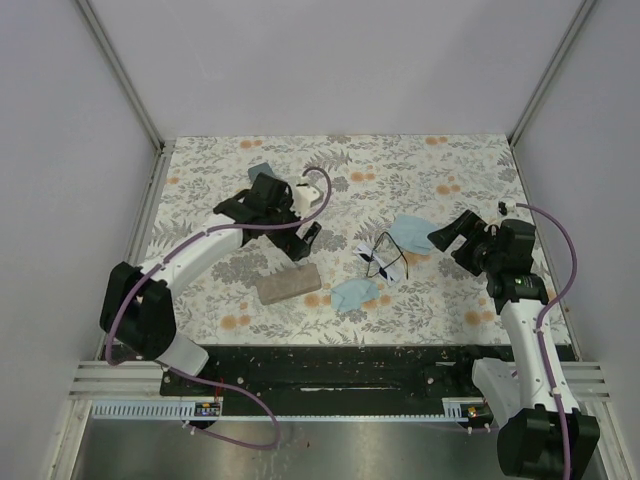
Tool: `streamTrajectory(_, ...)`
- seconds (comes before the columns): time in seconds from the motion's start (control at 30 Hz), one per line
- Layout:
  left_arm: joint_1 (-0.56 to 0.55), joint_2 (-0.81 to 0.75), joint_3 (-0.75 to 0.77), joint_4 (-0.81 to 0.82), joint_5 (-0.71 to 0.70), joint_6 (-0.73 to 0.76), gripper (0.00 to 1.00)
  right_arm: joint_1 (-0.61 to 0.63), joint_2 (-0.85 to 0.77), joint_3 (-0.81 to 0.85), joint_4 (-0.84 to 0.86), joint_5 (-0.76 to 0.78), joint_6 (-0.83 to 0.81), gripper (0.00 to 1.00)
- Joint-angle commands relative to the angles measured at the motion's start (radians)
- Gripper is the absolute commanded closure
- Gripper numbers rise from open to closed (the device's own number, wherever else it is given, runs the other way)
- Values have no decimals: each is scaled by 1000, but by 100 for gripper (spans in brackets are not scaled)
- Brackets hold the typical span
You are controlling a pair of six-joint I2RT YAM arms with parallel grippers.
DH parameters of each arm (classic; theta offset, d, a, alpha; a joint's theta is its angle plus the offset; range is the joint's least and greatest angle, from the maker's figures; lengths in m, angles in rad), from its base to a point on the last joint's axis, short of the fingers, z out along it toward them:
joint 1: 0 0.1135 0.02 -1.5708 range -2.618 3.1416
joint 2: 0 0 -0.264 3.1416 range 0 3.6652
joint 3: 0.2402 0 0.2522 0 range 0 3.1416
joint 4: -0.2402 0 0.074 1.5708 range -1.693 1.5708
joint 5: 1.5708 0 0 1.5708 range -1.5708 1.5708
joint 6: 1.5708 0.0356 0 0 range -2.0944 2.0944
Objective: Organize the sunglasses
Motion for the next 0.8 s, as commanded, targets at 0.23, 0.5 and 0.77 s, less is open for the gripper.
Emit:
streamTrajectory(0.23,-126,52,-15,-14,-160,140,1,2,14,-6,71,-93,-28,1)
streamTrajectory(0.5,-182,67,-78,25,-180,197,1,2,14,-3,68,-103,-34,0)
streamTrajectory(0.77,-192,117,-67,11,-214,209,1,0,21,2,67,-109,-32,1)
